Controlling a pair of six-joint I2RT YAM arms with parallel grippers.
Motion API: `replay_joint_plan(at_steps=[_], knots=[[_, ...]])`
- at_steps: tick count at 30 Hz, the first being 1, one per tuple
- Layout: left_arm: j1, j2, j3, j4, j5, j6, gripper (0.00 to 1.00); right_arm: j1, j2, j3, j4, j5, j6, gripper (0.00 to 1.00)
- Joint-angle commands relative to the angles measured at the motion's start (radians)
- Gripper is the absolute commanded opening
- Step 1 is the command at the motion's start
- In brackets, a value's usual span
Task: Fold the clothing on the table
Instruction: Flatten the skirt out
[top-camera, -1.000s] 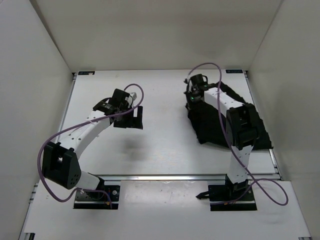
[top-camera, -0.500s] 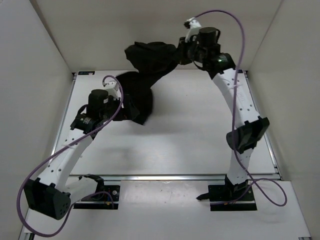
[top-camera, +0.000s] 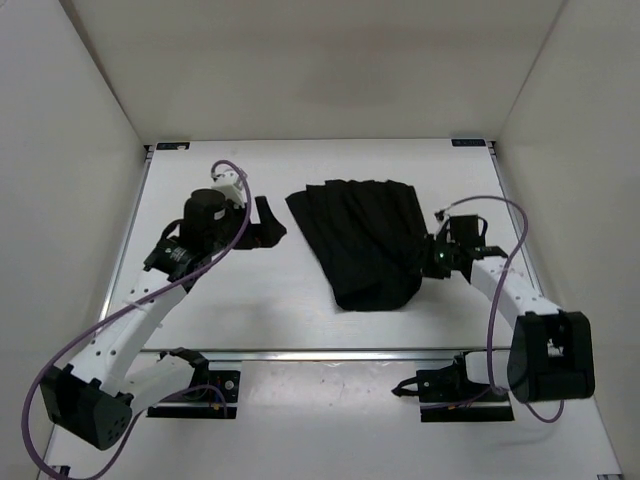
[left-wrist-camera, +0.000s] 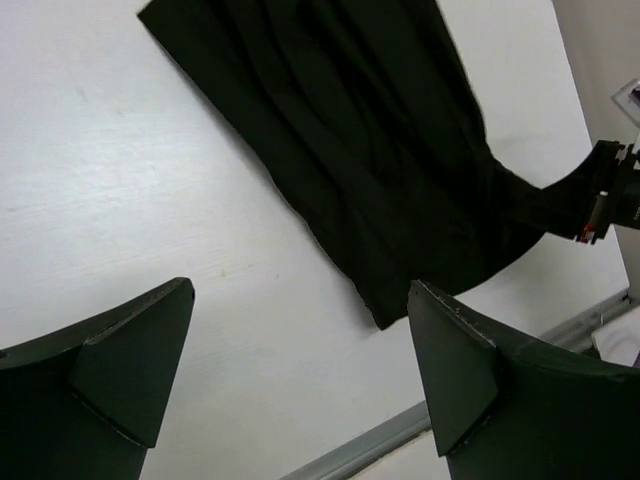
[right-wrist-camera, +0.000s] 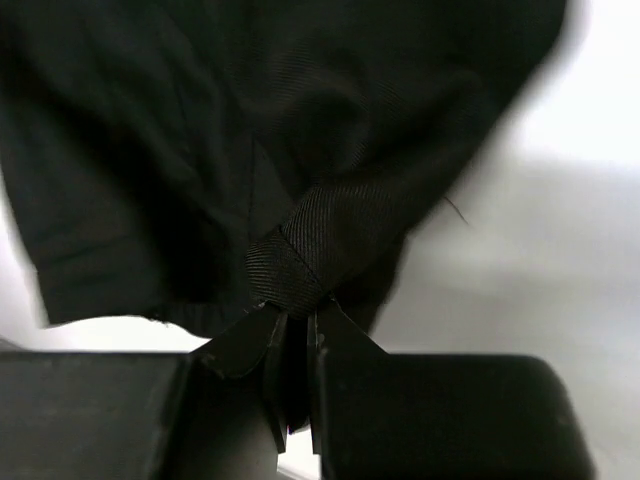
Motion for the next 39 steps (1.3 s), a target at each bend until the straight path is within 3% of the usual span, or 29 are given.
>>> replay_joint_plan(at_steps=[1, 8, 13, 18, 25, 30, 34, 35, 39], knots=[[-0.086, 0.040, -0.049, 0.039, -0.009, -0.047, 0.99, 0.005, -0.161, -0.123, 0.089, -0.043, 0.039, 0.00], [-0.274, 0.233, -0.052, 0.053, -0.001, -0.033, 0.98, 0.005, -0.244, -0.225, 0.131, -0.084, 0.115, 0.00], [-0.337, 0.335, -0.066, 0.061, -0.005, -0.059, 0.98, 0.071, -0.295, -0.269, 0.108, -0.031, 0.132, 0.00], [-0.406, 0.471, 0.001, 0.022, -0.115, -0.061, 0.94, 0.062, -0.327, -0.332, 0.100, -0.067, 0.156, 0.00], [-0.411, 0.578, -0.029, 0.064, -0.120, -0.116, 0.74, 0.007, -0.382, -0.342, 0.053, -0.057, 0.116, 0.00], [-0.382, 0.603, -0.068, 0.107, -0.100, -0.141, 0.50, 0.013, -0.371, -0.334, 0.045, -0.069, 0.118, 0.00], [-0.376, 0.620, -0.065, 0.119, -0.086, -0.150, 0.04, 0.015, -0.356, -0.331, 0.047, -0.063, 0.110, 0.00], [-0.370, 0.623, -0.062, 0.111, -0.084, -0.156, 0.00, 0.002, -0.359, -0.328, 0.042, -0.055, 0.107, 0.00], [-0.327, 0.570, -0.100, 0.110, -0.070, -0.176, 0.00, -0.059, -0.362, -0.311, 0.027, -0.060, 0.093, 0.00]])
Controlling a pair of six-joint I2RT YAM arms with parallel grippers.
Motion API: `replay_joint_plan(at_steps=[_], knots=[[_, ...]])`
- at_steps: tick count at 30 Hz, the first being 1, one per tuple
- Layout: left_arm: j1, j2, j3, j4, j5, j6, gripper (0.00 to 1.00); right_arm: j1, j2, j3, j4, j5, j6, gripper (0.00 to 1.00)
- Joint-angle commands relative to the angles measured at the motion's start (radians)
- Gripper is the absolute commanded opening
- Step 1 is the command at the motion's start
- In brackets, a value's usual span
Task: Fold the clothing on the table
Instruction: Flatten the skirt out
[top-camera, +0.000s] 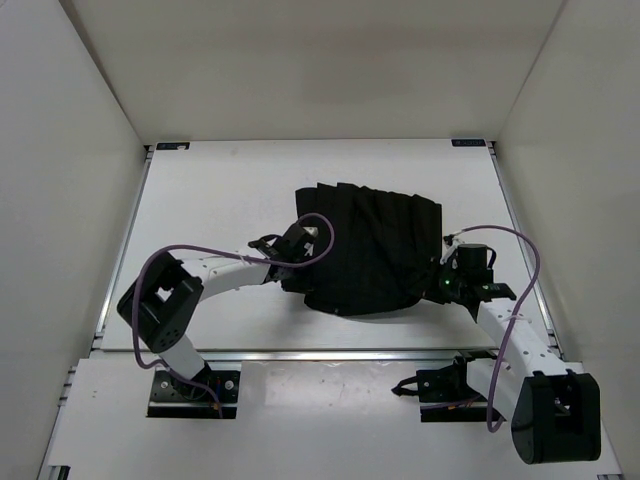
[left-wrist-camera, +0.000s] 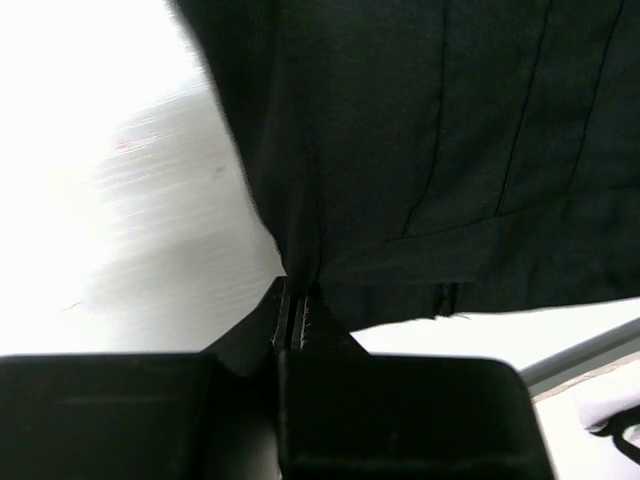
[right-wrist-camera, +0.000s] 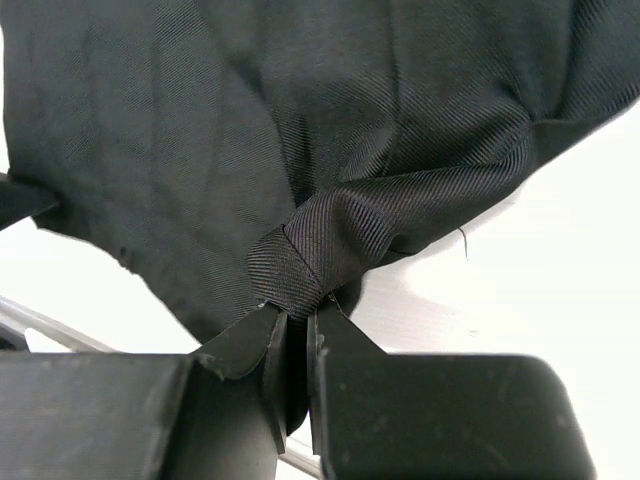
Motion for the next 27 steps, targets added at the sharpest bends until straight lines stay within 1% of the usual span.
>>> replay_joint_plan(at_steps=[1, 4, 7, 8, 10, 11, 12, 13, 14, 15, 17, 20, 21, 22, 24, 27], knots=[[0.056, -0.092, -0.054, 0.021, 0.015, -0.027, 0.00, -0.066, 0.002, 0.035, -0.009, 0.002, -0.025, 0.00], [0.113, -0.173, -0.104, 0.024, 0.038, -0.030, 0.00, -0.104, 0.016, 0.050, -0.012, 0.001, -0.054, 0.00], [0.136, -0.220, -0.120, -0.008, 0.040, -0.019, 0.00, -0.095, 0.046, 0.055, 0.007, -0.013, -0.059, 0.00], [0.141, -0.230, -0.124, -0.011, 0.043, -0.027, 0.00, -0.077, 0.051, 0.052, 0.008, -0.022, -0.059, 0.02], [0.144, -0.249, -0.135, -0.029, 0.054, -0.032, 0.00, -0.075, 0.079, 0.055, 0.003, -0.031, -0.051, 0.08], [0.144, -0.258, -0.144, -0.030, 0.064, -0.030, 0.00, -0.054, 0.091, 0.056, -0.006, -0.045, -0.048, 0.17], [0.141, -0.261, -0.152, -0.031, 0.066, -0.033, 0.00, -0.048, 0.094, 0.058, 0.000, -0.053, -0.048, 0.30], [0.139, -0.281, -0.157, -0.042, 0.069, -0.035, 0.00, -0.042, 0.099, 0.050, -0.009, -0.073, -0.049, 0.37], [0.129, -0.284, -0.164, -0.045, 0.065, -0.039, 0.00, -0.039, 0.102, 0.059, -0.012, -0.077, -0.050, 0.52], [0.121, -0.290, -0.169, -0.054, 0.068, -0.045, 0.00, -0.034, 0.097, 0.064, -0.020, -0.071, -0.053, 0.61], [0.119, -0.299, -0.175, -0.062, 0.072, -0.049, 0.00, -0.045, 0.077, 0.079, -0.040, -0.071, -0.045, 0.72], [0.098, -0.321, -0.181, -0.103, 0.062, -0.046, 0.00, -0.063, 0.027, 0.134, -0.107, -0.055, -0.059, 0.73], [0.098, -0.324, -0.186, -0.103, 0.061, -0.045, 0.00, -0.063, 0.025, 0.134, -0.108, -0.047, -0.059, 0.73], [0.098, -0.327, -0.190, -0.111, 0.063, -0.049, 0.00, -0.101, 0.025, 0.156, -0.123, -0.053, -0.065, 0.74], [0.104, -0.355, -0.209, -0.123, 0.069, -0.053, 0.00, -0.124, 0.002, 0.183, -0.137, -0.068, -0.065, 0.74], [0.110, -0.388, -0.227, -0.134, 0.054, -0.061, 0.00, -0.123, 0.005, 0.243, -0.150, -0.087, -0.060, 0.74]])
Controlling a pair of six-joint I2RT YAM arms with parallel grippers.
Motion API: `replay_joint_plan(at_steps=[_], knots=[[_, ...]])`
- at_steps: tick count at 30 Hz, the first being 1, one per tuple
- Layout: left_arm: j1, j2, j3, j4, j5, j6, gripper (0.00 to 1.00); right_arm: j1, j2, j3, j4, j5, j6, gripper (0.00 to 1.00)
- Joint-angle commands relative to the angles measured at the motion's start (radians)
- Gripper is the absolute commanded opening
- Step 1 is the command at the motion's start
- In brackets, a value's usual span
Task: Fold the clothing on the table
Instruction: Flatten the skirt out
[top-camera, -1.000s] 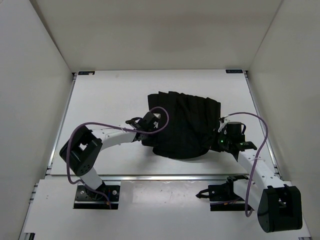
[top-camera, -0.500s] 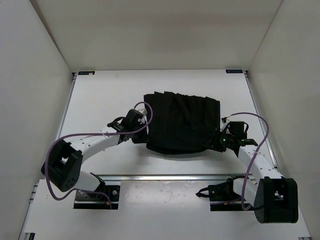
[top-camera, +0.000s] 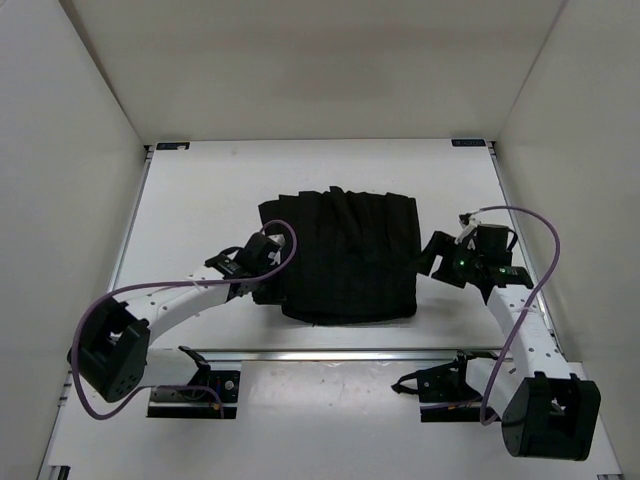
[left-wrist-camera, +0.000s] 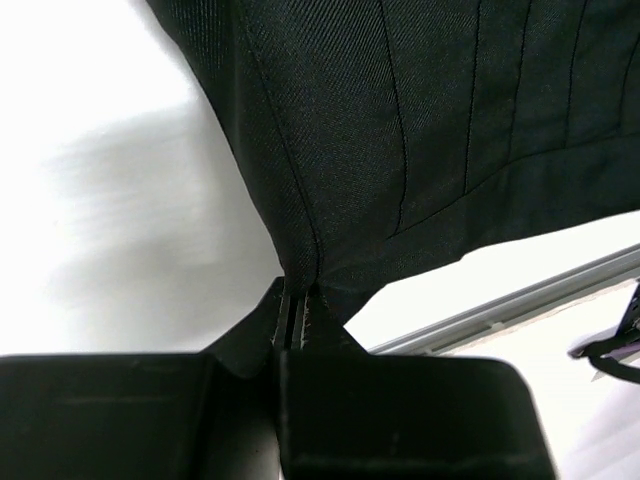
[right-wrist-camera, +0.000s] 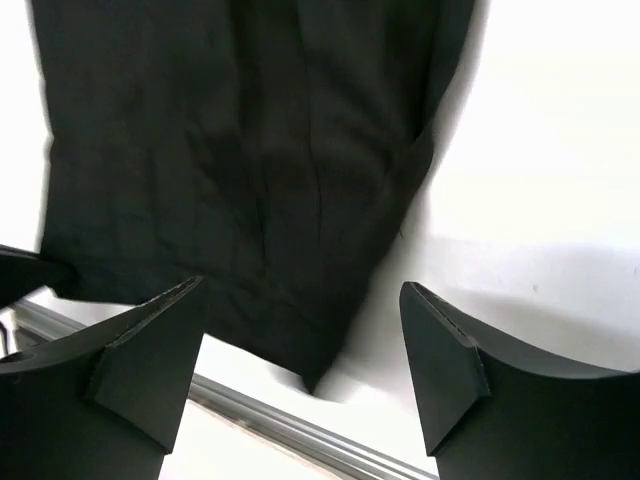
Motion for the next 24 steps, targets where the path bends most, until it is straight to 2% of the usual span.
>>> replay_joint_plan(at_steps=[1, 4, 6, 8, 10, 12, 15, 20, 24], knots=[[0.011, -0.055, -0.024, -0.031, -0.016, -0.010, 0.00, 0.004, -0.002, 0.086, -0.014, -0.020, 0.009, 0.74], [0.017, -0.066, -0.041, -0.028, -0.017, -0.010, 0.00, 0.067, 0.059, 0.172, -0.023, 0.023, 0.040, 0.67], [0.012, -0.070, -0.030, -0.026, -0.022, -0.013, 0.00, 0.128, 0.119, 0.234, -0.031, 0.067, 0.023, 0.58], [0.008, -0.076, -0.033, -0.022, -0.031, -0.013, 0.00, 0.223, 0.197, 0.248, -0.035, 0.151, 0.017, 0.36], [0.012, -0.075, -0.030, -0.026, -0.040, -0.007, 0.00, 0.260, 0.246, 0.242, -0.034, 0.173, 0.023, 0.25], [0.020, -0.076, -0.026, -0.043, -0.052, -0.002, 0.00, 0.271, 0.280, 0.200, -0.034, 0.179, 0.020, 0.21], [0.048, -0.106, -0.030, -0.071, -0.051, -0.001, 0.00, 0.277, 0.305, 0.137, -0.014, 0.209, 0.014, 0.04], [0.095, -0.152, -0.065, -0.075, -0.037, 0.013, 0.00, 0.184, 0.277, 0.016, 0.047, 0.199, -0.014, 0.00], [0.121, -0.156, -0.059, -0.104, -0.002, 0.028, 0.00, 0.095, 0.269, 0.017, 0.041, 0.201, -0.025, 0.00]])
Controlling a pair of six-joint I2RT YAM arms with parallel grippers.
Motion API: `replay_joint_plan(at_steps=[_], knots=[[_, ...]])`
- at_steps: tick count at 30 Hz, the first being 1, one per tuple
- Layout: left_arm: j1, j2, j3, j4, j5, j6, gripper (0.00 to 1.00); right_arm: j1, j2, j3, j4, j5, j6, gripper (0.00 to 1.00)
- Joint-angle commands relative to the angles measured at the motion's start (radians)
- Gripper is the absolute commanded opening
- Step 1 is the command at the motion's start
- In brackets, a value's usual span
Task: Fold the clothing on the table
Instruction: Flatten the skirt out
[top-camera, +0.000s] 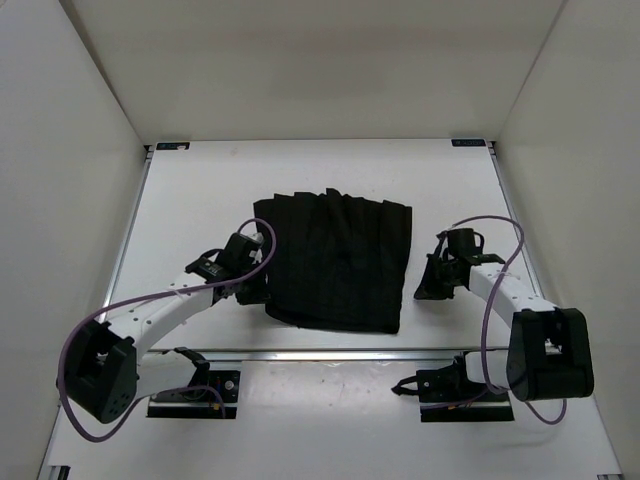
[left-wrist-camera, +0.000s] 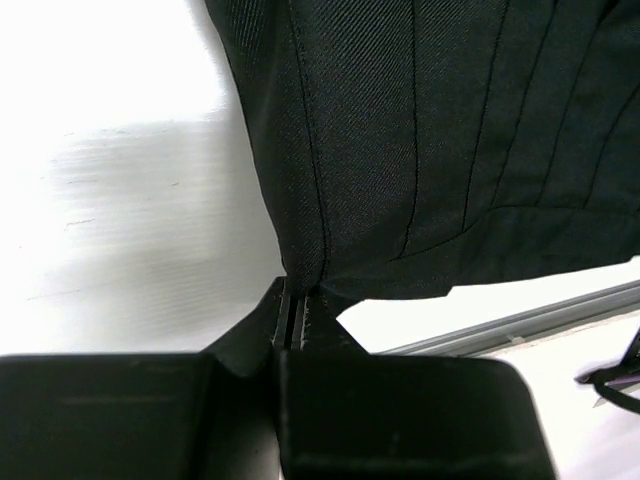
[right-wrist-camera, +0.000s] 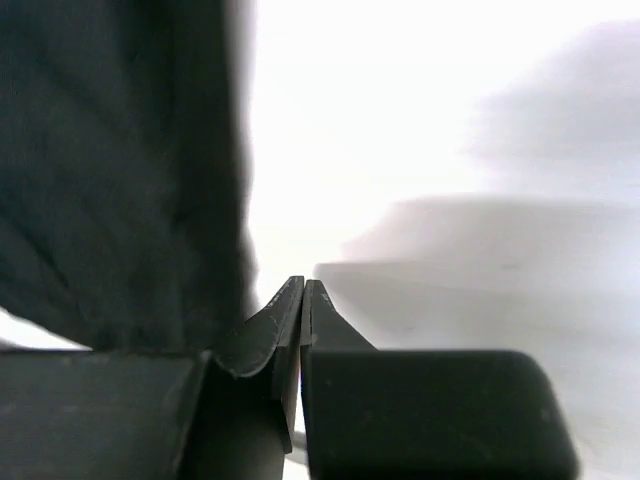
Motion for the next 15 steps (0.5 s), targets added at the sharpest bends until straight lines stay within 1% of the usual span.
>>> replay_joint_plan(at_steps=[1, 2, 3, 4, 5, 6, 7, 8, 9, 10, 11, 12, 13, 14, 15], knots=[[0.012, -0.023, 0.010, -0.045, 0.029, 0.033, 0.03, -0.054, -0.021, 0.063, 0.029, 0.017, -0.039, 0.01], [0.014, -0.028, 0.036, -0.066, 0.028, 0.033, 0.11, -0.053, -0.015, 0.080, 0.024, 0.023, -0.051, 0.03], [0.011, -0.022, 0.055, -0.095, 0.024, 0.048, 0.16, -0.053, 0.005, 0.132, 0.012, 0.030, -0.051, 0.03], [0.014, -0.029, 0.091, -0.114, -0.006, 0.051, 0.23, -0.045, 0.016, 0.158, 0.003, 0.033, -0.067, 0.04], [0.014, -0.031, 0.122, -0.149, -0.041, 0.065, 0.38, -0.027, 0.045, 0.221, -0.008, 0.031, -0.074, 0.03], [0.037, -0.031, 0.175, -0.177, -0.060, 0.086, 0.58, -0.012, 0.080, 0.290, -0.020, 0.018, -0.071, 0.01], [0.050, -0.028, 0.226, -0.186, -0.086, 0.096, 0.62, 0.005, 0.112, 0.329, -0.029, 0.016, -0.074, 0.00], [0.087, -0.022, 0.277, -0.198, -0.088, 0.125, 0.69, 0.034, 0.141, 0.403, -0.035, 0.013, -0.080, 0.00], [0.103, -0.016, 0.300, -0.189, -0.088, 0.155, 0.72, 0.056, 0.182, 0.472, -0.032, 0.010, -0.079, 0.00], [0.132, 0.000, 0.329, -0.183, -0.088, 0.168, 0.81, 0.085, 0.219, 0.507, -0.038, 0.007, -0.082, 0.00], [0.147, 0.026, 0.375, -0.174, -0.121, 0.198, 0.87, 0.112, 0.241, 0.559, -0.022, 0.004, -0.088, 0.00], [0.149, 0.041, 0.389, -0.163, -0.140, 0.223, 0.87, 0.122, 0.287, 0.606, -0.009, -0.001, -0.096, 0.00], [0.150, 0.075, 0.418, -0.133, -0.149, 0.244, 0.83, 0.145, 0.327, 0.645, 0.012, -0.012, -0.096, 0.00], [0.152, 0.105, 0.424, -0.105, -0.132, 0.255, 0.73, 0.168, 0.350, 0.665, 0.023, -0.009, -0.093, 0.00], [0.153, 0.121, 0.421, -0.040, -0.111, 0.268, 0.57, 0.178, 0.397, 0.692, 0.043, -0.013, -0.093, 0.00]])
